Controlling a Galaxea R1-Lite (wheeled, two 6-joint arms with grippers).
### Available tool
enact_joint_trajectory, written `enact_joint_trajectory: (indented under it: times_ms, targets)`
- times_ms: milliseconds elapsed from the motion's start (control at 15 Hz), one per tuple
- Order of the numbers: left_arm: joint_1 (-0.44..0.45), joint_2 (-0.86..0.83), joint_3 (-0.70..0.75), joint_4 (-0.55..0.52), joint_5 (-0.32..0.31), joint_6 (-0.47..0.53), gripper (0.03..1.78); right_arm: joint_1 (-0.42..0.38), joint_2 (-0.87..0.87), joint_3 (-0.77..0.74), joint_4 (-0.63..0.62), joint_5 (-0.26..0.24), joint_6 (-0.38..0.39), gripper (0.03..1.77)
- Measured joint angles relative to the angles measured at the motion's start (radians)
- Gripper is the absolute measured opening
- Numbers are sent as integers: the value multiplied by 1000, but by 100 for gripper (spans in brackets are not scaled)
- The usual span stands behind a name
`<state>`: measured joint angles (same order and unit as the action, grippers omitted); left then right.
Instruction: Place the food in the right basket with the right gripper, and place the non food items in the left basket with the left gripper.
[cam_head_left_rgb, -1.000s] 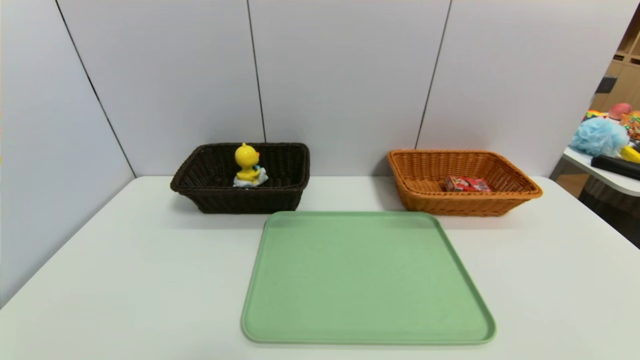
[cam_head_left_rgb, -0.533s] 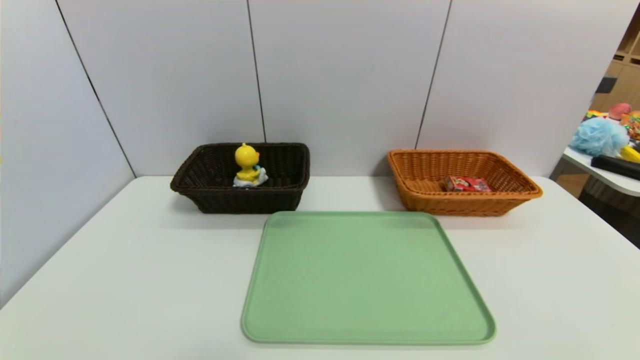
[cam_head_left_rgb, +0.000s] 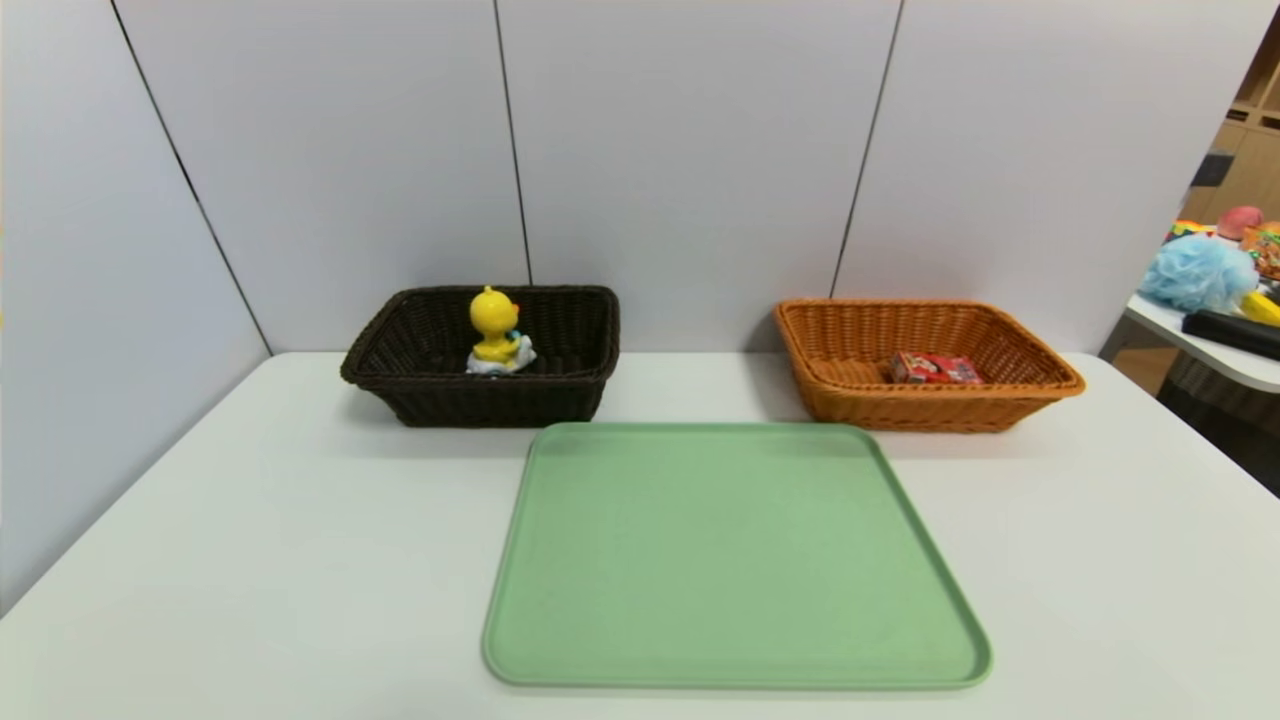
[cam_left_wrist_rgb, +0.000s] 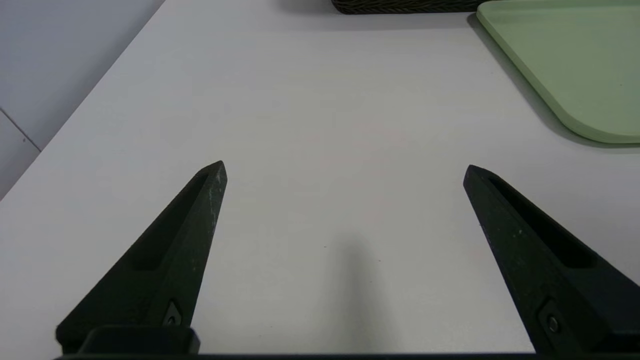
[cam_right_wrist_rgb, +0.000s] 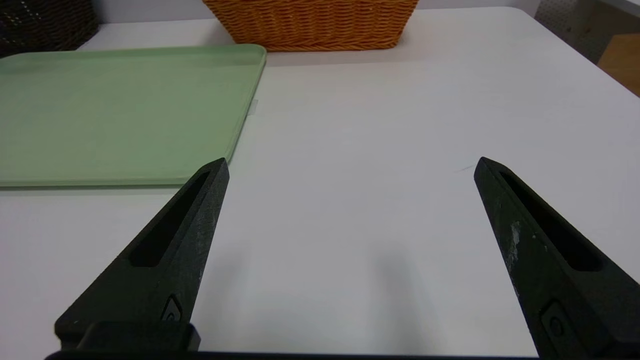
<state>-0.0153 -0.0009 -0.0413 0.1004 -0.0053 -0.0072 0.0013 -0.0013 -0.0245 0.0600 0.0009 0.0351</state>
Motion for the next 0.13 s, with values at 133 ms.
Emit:
enact_joint_trajectory:
  times_ms: [133]
  targets:
    - [0, 0, 0, 0, 0, 0, 169, 0, 0, 0, -1, 1, 3, 169]
